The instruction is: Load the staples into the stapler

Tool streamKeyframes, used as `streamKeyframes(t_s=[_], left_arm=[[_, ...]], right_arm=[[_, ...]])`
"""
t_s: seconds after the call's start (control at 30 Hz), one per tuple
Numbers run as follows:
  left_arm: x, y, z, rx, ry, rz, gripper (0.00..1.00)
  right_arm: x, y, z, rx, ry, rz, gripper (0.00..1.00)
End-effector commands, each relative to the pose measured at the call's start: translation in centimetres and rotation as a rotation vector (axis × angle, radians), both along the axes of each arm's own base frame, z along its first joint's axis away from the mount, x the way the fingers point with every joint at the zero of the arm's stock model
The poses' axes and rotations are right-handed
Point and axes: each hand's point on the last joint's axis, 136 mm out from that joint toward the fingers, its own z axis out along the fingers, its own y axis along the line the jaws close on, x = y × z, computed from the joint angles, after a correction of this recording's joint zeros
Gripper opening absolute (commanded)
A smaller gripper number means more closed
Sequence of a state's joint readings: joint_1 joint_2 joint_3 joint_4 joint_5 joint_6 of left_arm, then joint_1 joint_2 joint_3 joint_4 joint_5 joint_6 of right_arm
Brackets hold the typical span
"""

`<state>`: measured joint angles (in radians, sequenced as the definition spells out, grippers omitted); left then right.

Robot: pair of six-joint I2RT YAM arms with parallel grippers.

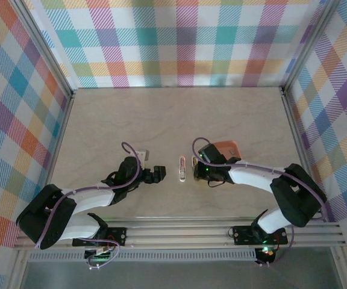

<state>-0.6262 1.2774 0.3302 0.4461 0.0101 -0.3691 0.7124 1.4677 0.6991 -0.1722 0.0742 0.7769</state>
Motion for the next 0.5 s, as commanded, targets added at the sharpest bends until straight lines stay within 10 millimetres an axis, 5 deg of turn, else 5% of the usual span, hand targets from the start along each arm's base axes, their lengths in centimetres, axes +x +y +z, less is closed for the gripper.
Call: streamKeyframes(t_s=[0.0,0.13,0.47], left_arm=[[0.2,-0.8,1.0,0.002,-0.026,-0.03,1.0],[0.1,-1.0,1.3,0.001,-0.032,-0.041,1.0],[0.2,-1.4,1.9,0.004,-0.046,-0.062,1.0]], right_arm=[[0.1,-0.4,2.1,-0.005,-0.041,0.018,0.26],[0.2,-1.1,4.8,-0.019,-0.09,0.033,0.28],[-0.2,-7.1,8.8,-0.079,-0.047,0.04,0.3]])
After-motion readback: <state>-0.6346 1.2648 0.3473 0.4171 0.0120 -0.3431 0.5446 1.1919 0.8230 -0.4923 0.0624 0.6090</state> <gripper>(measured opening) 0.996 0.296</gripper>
